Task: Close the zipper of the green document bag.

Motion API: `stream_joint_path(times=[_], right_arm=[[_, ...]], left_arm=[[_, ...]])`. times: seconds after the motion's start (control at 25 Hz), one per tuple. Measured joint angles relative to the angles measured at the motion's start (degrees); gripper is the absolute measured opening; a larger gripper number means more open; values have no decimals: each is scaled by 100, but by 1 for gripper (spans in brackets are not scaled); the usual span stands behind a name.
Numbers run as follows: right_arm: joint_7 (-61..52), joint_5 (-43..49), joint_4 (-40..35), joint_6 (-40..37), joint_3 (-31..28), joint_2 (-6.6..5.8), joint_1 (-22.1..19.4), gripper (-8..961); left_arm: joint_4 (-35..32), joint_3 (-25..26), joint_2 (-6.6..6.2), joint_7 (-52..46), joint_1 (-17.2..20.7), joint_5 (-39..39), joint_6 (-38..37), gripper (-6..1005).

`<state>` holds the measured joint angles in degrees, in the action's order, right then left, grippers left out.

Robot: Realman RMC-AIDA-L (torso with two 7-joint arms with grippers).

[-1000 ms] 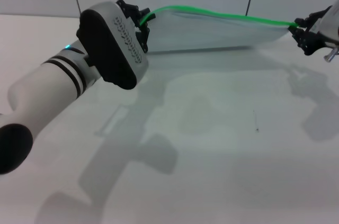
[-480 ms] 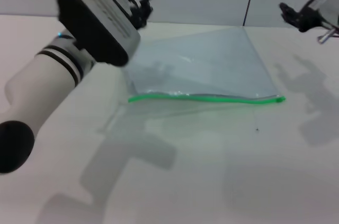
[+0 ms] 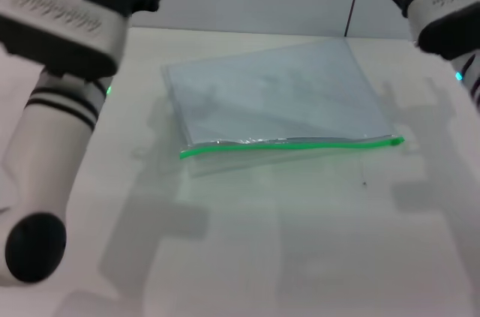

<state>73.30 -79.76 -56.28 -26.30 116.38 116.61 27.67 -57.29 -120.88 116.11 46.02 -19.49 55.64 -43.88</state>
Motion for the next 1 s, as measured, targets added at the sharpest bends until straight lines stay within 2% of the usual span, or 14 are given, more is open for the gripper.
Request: stream_joint_path(times=[0.04, 0.12, 0.36, 0.52, 1.0], right_arm=[[-417, 1, 217, -448, 286, -9, 87, 787], [-1036, 24, 537, -902, 573, -21, 193, 815], [-2929, 270, 1234, -1550, 732, -39, 293, 818], [-4342, 860, 1786, -1720, 740, -41, 307, 815], [-6054, 2000, 2418, -2288, 759, -30, 282, 815]], left_arm=[[183, -87, 0, -262, -20, 2, -291, 692], [393, -145, 5, -531, -61, 30, -530, 831], [760, -174, 13, -842, -190, 308, -601, 828], [962, -172, 14, -1191, -221, 365, -605, 826], [1195, -177, 21, -1295, -253, 369, -620, 747]])
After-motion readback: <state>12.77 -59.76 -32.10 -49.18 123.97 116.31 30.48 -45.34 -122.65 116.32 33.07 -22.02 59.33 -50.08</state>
